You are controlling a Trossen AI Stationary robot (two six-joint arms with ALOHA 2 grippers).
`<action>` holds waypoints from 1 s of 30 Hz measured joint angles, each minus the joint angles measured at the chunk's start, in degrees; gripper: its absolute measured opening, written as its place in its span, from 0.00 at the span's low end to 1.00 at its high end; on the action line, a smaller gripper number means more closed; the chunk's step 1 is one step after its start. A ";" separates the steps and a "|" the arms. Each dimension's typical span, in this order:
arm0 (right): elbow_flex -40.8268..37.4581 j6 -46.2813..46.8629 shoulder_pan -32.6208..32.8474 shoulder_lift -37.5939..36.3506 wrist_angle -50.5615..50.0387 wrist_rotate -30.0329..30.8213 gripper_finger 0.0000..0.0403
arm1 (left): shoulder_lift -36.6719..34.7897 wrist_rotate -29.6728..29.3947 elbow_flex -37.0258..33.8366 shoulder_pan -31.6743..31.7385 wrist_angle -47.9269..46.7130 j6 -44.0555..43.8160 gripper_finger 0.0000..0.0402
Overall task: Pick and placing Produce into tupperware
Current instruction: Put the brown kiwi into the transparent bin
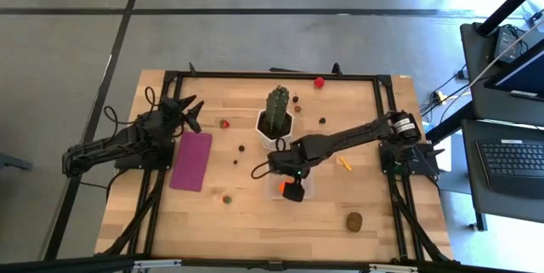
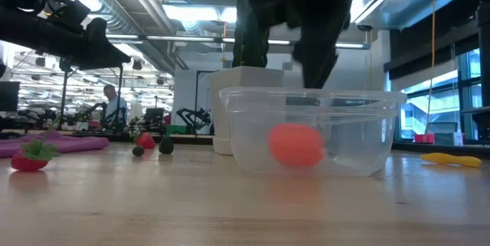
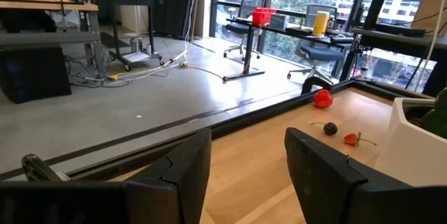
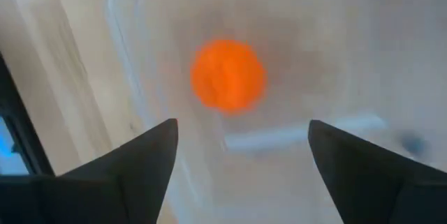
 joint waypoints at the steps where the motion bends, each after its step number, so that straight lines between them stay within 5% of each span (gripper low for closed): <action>1: 1.65 0.85 0.38 -0.65 -3.57 1.37 0.80 | -0.01 -0.02 0.02 0.00 0.00 0.00 0.44; 8: 5.04 13.60 8.85 -10.69 -15.27 11.26 0.80 | 0.00 -0.01 0.02 0.01 0.00 0.00 0.44; 20: -7.31 77.38 28.47 -22.05 -22.56 13.24 0.80 | 0.00 -0.02 0.00 -0.01 0.00 -0.24 0.44; 25: -14.69 91.52 34.98 -22.03 -16.30 6.60 0.80 | 0.00 -0.02 0.02 0.01 0.00 -0.24 0.44; 30: -22.29 101.58 38.87 -22.03 -4.15 7.35 0.80 | -0.02 -0.02 0.02 0.01 0.00 -0.51 0.44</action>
